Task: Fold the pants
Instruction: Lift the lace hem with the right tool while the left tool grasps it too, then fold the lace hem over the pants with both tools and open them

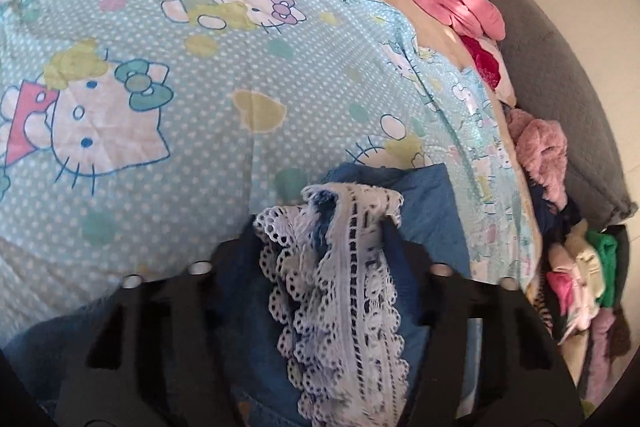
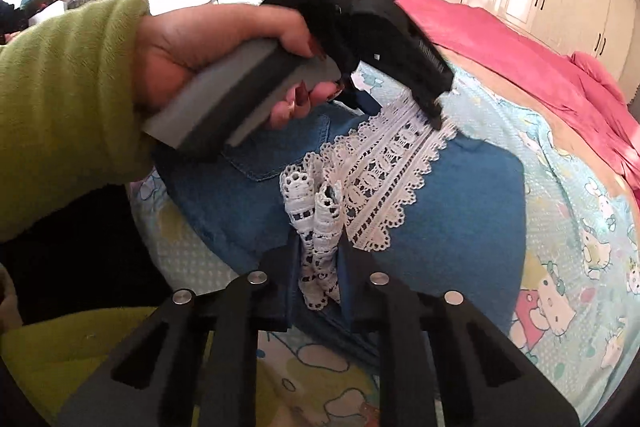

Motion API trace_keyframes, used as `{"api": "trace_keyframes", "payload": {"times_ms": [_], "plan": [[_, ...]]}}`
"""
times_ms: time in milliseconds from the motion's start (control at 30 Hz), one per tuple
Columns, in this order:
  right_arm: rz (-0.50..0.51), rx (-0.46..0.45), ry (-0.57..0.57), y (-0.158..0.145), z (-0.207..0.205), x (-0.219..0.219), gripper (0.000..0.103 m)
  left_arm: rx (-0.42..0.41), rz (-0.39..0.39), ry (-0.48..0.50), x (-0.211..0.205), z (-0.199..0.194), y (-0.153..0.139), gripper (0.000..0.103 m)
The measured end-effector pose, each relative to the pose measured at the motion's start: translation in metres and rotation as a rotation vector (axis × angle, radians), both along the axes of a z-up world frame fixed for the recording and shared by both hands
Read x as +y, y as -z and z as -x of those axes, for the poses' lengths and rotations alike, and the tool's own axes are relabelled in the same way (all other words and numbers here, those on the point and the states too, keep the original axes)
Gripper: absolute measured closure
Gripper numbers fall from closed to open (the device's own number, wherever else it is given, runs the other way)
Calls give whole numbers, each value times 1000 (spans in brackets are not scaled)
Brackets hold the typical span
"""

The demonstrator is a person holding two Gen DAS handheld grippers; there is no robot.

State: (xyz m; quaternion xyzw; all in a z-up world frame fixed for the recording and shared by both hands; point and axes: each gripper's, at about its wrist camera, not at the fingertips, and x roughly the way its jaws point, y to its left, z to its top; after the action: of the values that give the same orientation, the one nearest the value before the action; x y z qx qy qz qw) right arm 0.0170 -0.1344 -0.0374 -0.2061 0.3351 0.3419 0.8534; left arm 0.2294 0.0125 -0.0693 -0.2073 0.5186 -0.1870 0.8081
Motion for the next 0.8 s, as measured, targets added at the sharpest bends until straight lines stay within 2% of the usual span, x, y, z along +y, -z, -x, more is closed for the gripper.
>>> {"api": "trace_keyframes", "payload": {"times_ms": [33,100,233,300,367,500,567,633,667,733,800], "plan": [[2,-11,-5,-2,1,-3,88,-8,-4,4,-2,0,-1,77],[0,-18,-11,-4,-1,-6,88,-21,4,4,-2,3,-5,84],[9,-10,-55,-5,0,-7,88,-89,15,-8,5,19,-21,86],[46,-13,-88,3,1,0,88,-102,0,-11,7,24,-23,86],[76,-14,-100,9,3,7,88,-95,-28,-5,5,22,-18,84],[77,-6,-108,12,4,17,83,-76,-54,-12,3,18,-6,68],[75,4,-117,12,4,17,81,-79,-44,-15,5,19,-4,64],[53,23,-123,7,5,13,79,-92,-51,-27,9,23,-8,49],[28,45,-126,4,4,9,77,-103,-61,-34,12,26,-12,47],[-21,77,-119,-4,-1,-1,64,-130,-76,-44,16,32,-19,45],[-51,75,-103,-12,-3,-14,59,-156,-101,-55,19,41,-28,45]]}}
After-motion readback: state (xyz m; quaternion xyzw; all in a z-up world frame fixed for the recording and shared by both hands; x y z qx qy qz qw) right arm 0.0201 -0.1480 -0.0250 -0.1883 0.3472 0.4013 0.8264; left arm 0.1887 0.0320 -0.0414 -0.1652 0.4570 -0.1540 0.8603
